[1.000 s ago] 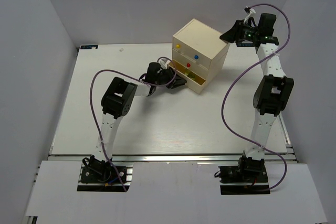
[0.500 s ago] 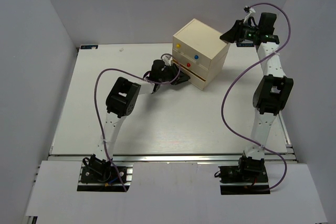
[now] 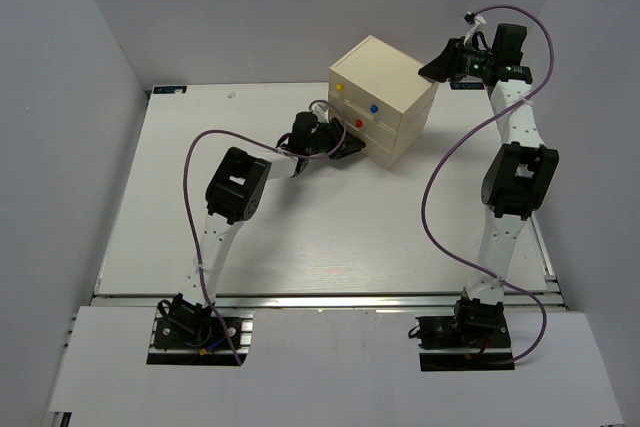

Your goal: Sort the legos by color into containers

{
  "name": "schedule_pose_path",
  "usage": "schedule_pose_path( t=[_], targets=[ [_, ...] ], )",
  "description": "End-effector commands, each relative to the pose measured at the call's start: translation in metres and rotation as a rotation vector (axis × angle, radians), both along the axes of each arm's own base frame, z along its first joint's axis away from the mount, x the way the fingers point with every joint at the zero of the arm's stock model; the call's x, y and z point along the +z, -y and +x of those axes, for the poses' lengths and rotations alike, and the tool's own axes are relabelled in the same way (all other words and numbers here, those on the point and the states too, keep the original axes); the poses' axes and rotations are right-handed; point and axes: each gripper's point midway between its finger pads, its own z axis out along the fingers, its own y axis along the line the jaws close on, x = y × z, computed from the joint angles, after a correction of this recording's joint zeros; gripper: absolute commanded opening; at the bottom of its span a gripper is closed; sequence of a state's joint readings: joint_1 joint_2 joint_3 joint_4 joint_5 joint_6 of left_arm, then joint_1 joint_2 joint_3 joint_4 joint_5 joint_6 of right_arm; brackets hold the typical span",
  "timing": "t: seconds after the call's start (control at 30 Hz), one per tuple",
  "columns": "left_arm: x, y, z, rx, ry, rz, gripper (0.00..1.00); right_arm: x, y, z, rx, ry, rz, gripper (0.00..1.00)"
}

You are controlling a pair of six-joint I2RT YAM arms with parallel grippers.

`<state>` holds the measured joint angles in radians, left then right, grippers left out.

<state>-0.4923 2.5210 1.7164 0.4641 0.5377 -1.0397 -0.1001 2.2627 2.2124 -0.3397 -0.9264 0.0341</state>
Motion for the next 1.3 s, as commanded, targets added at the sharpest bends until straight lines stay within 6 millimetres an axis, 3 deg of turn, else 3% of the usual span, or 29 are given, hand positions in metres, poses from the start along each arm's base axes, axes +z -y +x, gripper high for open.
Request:
schedule_pose_path(
  t=[0.0,0.07,0.13,0.2,0.23,0.33,0.4,0.43,0.5,0.63,0.77,0.87,0.9,0.97,1.0,1.03,1.07,1.1,1.13,1.17,1.2,1.23,1.27],
  targets=[
    [0.027,0.006,0.010,0.016,0.077,-0.030,0.38,-0.058,-0.022,-0.027,0.079,-0.241,0.036,0.49],
    [0.029,0.006,0.007,0.009,0.089,-0.039,0.42,-0.055,-0.020,-0.027,0.073,-0.229,0.033,0.53],
    [0.027,0.003,-0.002,-0.010,0.082,-0.039,0.54,-0.057,-0.016,-0.026,0.060,-0.223,0.034,0.63],
    [0.038,0.001,-0.007,-0.016,0.106,-0.047,0.59,-0.050,-0.015,-0.026,0.052,-0.198,0.030,0.74],
    [0.032,-0.002,-0.013,-0.020,0.097,-0.038,0.62,-0.050,-0.013,-0.027,0.047,-0.199,0.031,0.77],
    [0.043,-0.006,-0.026,-0.034,0.118,-0.053,0.64,-0.038,-0.010,-0.029,0.036,-0.188,0.041,0.89],
    [0.049,-0.014,-0.030,-0.030,0.127,-0.059,0.64,-0.029,-0.009,-0.028,0.028,-0.164,0.041,0.89],
    [0.065,-0.016,-0.033,-0.031,0.153,-0.072,0.64,-0.026,-0.008,-0.028,0.021,-0.155,0.043,0.89],
    [0.063,-0.021,-0.045,-0.035,0.147,-0.066,0.64,-0.015,0.000,-0.027,-0.010,-0.132,0.053,0.89],
    [0.080,-0.036,-0.060,-0.036,0.181,-0.054,0.65,0.008,0.014,-0.028,-0.066,-0.093,0.070,0.89],
    [0.097,-0.059,-0.073,-0.029,0.265,0.079,0.66,0.038,0.035,-0.027,-0.136,-0.030,0.051,0.89],
    [0.098,-0.075,-0.079,-0.019,0.278,0.153,0.70,0.058,0.051,-0.025,-0.182,0.004,0.050,0.89],
    [0.110,-0.078,-0.083,-0.019,0.301,0.153,0.70,0.060,0.053,-0.026,-0.188,-0.004,0.051,0.89],
    [0.105,-0.093,-0.089,-0.014,0.270,0.190,0.71,0.072,0.061,-0.027,-0.219,0.016,0.039,0.89],
    [0.119,-0.096,-0.095,-0.020,0.313,0.202,0.71,0.073,0.066,-0.028,-0.239,0.022,0.027,0.89],
    [0.115,-0.101,-0.102,-0.026,0.308,0.226,0.71,0.068,0.068,-0.031,-0.250,0.017,0.011,0.89],
    [0.111,-0.111,-0.107,-0.026,0.287,0.262,0.72,0.084,0.074,-0.038,-0.283,0.086,-0.054,0.89],
    [0.111,-0.119,-0.110,-0.027,0.323,0.318,0.72,0.085,0.078,-0.044,-0.304,0.104,-0.098,0.89],
    [0.128,-0.125,-0.117,-0.027,0.367,0.342,0.72,0.068,0.081,-0.052,-0.326,0.073,-0.129,0.89],
    [0.123,-0.137,-0.126,-0.043,0.347,0.397,0.71,0.093,0.083,-0.069,-0.348,0.173,-0.214,0.89],
    [0.130,-0.144,-0.130,-0.061,0.416,0.450,0.69,0.097,0.082,-0.083,-0.346,0.197,-0.245,0.89],
    [0.149,-0.156,-0.137,-0.034,0.461,0.486,0.65,0.098,0.082,-0.096,-0.344,0.215,-0.268,0.89],
    [0.145,-0.166,-0.146,-0.042,0.470,0.543,0.55,0.098,0.074,-0.126,-0.331,0.229,-0.284,0.89]
  ],
)
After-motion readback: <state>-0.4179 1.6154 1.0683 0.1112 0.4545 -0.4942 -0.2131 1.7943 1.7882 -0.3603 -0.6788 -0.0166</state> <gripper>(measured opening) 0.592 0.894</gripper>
